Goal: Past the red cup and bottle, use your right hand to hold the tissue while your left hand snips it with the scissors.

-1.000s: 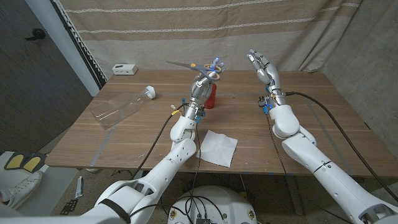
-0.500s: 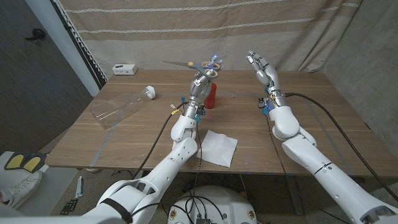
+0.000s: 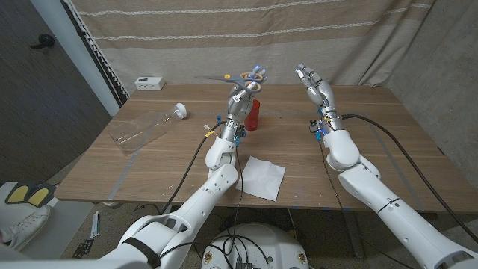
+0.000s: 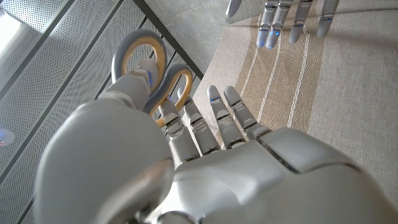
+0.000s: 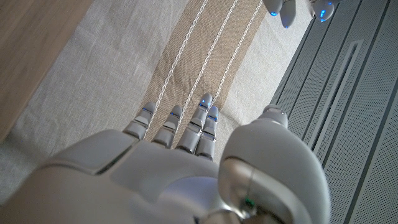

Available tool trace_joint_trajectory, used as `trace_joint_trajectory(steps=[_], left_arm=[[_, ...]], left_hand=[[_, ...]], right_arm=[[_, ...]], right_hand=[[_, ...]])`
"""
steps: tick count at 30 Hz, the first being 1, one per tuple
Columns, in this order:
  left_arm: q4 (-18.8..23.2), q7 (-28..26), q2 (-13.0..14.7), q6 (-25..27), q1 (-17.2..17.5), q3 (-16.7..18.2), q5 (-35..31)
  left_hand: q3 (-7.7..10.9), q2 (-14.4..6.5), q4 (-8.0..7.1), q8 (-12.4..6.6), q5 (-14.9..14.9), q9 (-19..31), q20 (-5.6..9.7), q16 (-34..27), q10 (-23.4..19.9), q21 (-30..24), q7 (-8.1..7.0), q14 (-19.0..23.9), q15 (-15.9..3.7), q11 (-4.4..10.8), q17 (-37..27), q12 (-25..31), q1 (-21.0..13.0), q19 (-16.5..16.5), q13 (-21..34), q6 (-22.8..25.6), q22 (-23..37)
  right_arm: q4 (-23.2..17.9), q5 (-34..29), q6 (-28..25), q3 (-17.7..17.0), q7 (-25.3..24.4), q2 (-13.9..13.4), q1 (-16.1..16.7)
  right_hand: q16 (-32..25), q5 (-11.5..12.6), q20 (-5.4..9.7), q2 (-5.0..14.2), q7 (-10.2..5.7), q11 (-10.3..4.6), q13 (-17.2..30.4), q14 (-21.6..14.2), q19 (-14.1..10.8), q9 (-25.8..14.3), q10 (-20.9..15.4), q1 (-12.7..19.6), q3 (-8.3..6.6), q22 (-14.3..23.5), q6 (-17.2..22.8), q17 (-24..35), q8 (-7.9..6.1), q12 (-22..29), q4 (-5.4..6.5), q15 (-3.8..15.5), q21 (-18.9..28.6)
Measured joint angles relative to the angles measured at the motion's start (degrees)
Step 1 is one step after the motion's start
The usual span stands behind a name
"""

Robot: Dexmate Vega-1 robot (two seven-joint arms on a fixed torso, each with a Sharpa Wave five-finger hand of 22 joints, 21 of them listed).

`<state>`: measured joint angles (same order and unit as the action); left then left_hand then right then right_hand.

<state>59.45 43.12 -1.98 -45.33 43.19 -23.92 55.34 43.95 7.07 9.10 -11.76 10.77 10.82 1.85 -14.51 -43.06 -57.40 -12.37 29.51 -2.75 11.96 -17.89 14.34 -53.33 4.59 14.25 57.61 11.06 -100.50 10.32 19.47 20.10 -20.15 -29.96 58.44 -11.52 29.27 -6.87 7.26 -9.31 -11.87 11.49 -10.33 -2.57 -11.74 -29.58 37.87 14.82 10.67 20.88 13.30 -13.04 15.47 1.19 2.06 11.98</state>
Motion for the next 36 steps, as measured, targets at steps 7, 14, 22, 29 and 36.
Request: trace_joint_trajectory(steps=[7, 14, 22, 29, 36], left_arm=[[0.16, 0.03, -0.14, 0.03, 0.00, 0.27, 0.22], [0.30, 0.23, -0.29, 0.03, 0.23, 0.49, 0.52], [0.54, -1.05, -0.60, -0.23, 0.59, 0.61, 0.53], [0.98, -1.84, -0.77, -0.23, 0.96, 0.60, 0.47], [1.63, -2.71, -1.04, -0.38, 1.26, 0.59, 0.44]], left_hand=[[-1.29, -0.92, 0.06, -1.32, -0.21, 0.02, 0.21, -2.45, 0.01, 0.84, 0.19, 2.51, -0.23, -0.01, -3.60, 0.03, -2.83, -0.21, 4.63, 2.50, 0.00], [-3.15, -0.76, -1.05, -1.41, -0.14, 0.01, 0.21, -2.97, -0.08, 1.49, 0.54, 3.78, -0.32, -0.10, -6.81, 0.16, -2.68, -0.22, 11.40, 5.92, 0.00], [-4.35, 2.98, -2.06, -1.65, 1.18, 0.13, 0.21, -2.05, -1.94, 2.15, 0.39, 4.39, -0.32, -1.34, -8.40, 11.57, 1.05, -0.22, 15.02, 8.03, 0.27], [-6.40, 3.10, -1.59, -1.63, 2.02, 0.66, 0.52, 0.37, 4.76, 2.96, -0.04, 1.82, -0.27, 0.47, -9.89, 9.25, 4.29, -0.53, 16.69, 9.05, 0.40], [-9.65, 3.24, -2.95, -1.94, 3.68, 0.51, 0.31, 1.65, 9.29, 3.79, -0.11, -2.99, 0.01, 0.41, -10.06, 3.71, 10.36, -0.74, 13.92, 9.12, 0.38]], right_arm=[[-0.11, -0.20, -0.10, -0.01, -0.13, 0.00, 0.15], [-0.13, -0.35, -0.16, 0.13, -0.15, 0.10, 0.16], [-0.13, -0.55, -0.35, 0.35, -0.12, 0.18, -0.05], [-0.56, -0.86, -0.40, 0.35, -0.32, 0.11, 0.06], [-0.90, -1.00, -0.41, 0.23, -0.42, -0.02, 0.43]], right_hand=[[0.00, 0.00, 0.00, 0.01, 0.00, 0.00, 0.00, 0.00, 0.00, 0.00, 0.00, 0.01, 0.00, 0.00, 0.00, 0.01, 0.00, 0.00, 0.00, 0.00, 0.00], [0.00, 0.00, 0.00, 0.30, 0.00, 0.00, 0.00, 0.00, 0.00, 0.00, 0.00, 0.30, 0.00, 0.00, 0.00, 0.01, 0.00, 0.00, 0.00, 0.00, 0.00], [0.00, 0.00, 0.00, 0.30, 0.00, 0.00, 0.00, 0.00, 0.00, 0.00, 0.00, 0.30, 0.00, 0.00, 0.00, 0.01, 0.00, 0.00, 0.00, 0.00, 0.00], [0.00, 0.00, 0.00, 0.30, 0.00, 0.00, 0.00, 0.00, 0.00, 0.00, 0.00, 0.30, 0.00, 0.00, 0.00, 0.01, 0.00, 0.00, 0.00, 0.00, 0.00], [0.00, 0.00, 0.00, 0.30, 0.00, 0.00, 0.00, 0.00, 0.00, 0.00, 0.00, 0.30, 0.00, 0.00, 0.00, 0.01, 0.00, 0.00, 0.00, 0.00, 0.00]])
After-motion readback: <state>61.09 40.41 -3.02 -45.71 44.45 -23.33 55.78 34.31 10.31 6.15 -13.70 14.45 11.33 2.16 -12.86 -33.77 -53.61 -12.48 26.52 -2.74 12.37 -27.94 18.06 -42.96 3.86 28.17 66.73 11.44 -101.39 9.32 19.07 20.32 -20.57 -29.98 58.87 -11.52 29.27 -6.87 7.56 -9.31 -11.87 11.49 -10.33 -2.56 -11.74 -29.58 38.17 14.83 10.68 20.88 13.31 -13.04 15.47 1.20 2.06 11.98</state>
